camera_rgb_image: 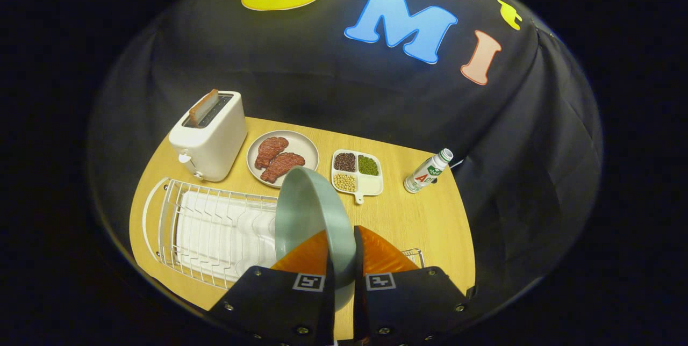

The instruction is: Take the plate from the dish rack, then take the spoon from the basket and place it into the plate.

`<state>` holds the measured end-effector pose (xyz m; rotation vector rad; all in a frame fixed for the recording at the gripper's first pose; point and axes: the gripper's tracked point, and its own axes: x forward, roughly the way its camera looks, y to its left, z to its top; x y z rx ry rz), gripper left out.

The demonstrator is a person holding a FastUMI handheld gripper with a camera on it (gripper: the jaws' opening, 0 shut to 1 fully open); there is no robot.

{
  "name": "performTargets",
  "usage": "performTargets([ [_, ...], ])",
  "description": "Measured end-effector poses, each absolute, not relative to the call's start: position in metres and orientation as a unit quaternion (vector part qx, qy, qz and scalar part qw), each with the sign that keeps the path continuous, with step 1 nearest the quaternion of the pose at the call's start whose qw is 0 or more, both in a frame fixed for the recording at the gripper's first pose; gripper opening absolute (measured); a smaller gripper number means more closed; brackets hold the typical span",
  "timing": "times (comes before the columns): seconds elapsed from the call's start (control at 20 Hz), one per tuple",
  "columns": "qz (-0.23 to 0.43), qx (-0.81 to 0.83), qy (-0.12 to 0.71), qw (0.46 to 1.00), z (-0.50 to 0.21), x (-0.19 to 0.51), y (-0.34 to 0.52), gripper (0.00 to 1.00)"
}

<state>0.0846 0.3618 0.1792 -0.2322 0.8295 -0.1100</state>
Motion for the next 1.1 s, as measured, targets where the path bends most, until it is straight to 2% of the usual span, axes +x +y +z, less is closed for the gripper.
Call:
performTargets([
  [0.4, 0.048, 0.019, 0.417, 0.907, 0.178, 0.032, 0.318, 0.13],
  [0.75, 0.125, 0.122, 0.448, 0.877, 0.142, -0.018, 0.281, 0.13],
  [1.1, 0.174, 0.196, 0.472, 0.842, 0.093, -0.07, 0.271, 0.13],
])
